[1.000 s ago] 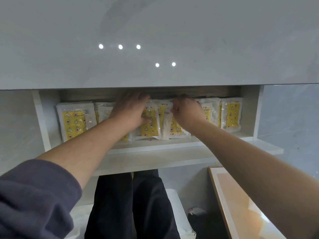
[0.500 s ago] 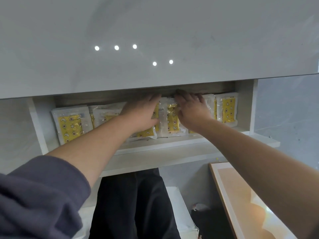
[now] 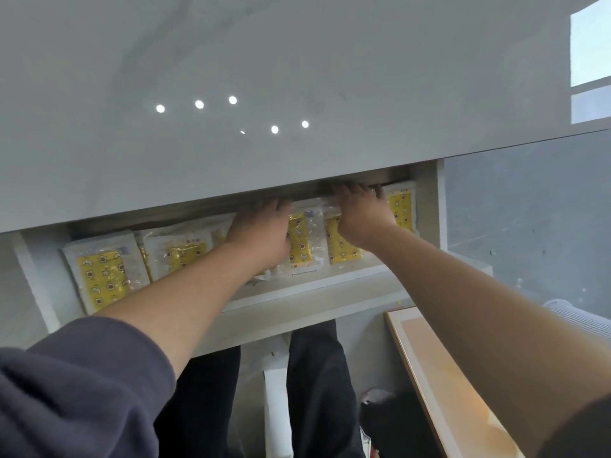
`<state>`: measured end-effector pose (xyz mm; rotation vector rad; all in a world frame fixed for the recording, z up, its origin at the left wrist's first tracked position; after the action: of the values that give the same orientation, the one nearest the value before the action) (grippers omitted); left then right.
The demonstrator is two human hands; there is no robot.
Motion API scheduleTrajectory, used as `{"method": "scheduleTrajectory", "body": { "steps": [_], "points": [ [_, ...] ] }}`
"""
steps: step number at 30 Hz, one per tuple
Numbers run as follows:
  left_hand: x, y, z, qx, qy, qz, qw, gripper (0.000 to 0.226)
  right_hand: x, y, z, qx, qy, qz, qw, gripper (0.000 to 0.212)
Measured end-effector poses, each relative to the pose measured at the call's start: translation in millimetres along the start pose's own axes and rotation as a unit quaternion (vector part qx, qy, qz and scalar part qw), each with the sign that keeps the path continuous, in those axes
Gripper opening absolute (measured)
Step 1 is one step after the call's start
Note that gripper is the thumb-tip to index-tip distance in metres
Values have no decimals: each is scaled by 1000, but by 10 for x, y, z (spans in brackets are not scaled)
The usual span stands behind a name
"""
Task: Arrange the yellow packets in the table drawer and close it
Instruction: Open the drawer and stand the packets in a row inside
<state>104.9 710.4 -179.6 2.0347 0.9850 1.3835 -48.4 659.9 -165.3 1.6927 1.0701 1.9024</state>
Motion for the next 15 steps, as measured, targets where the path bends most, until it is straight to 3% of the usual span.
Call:
{"method": "scheduleTrajectory", "body": {
  "steps": [4,10,15],
  "points": [
    [-112,16,-216,19,15,-13,1000,69,-67,28,-390,33,-32,-11,999,65],
    [-248,-66,-440,-10,62,-45,997,50,-59,-56,-646,25,33,-14,999,64],
    [-386,-76,-658,19,46,-44,998,56,-83,-38,-911,16,-22,-12,1000,58]
  ]
}}
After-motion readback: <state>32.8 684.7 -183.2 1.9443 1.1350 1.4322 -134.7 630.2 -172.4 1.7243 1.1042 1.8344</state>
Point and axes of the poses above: each hand's wrist, its own x-axis away from the middle knuckle, its own y-axis out of the back of the hand, z = x × y, the point moved 5 cm from there along -x, towards the middle knuckle, and after that the axes turned 6 degrees about -z, right-handed, at the moved point
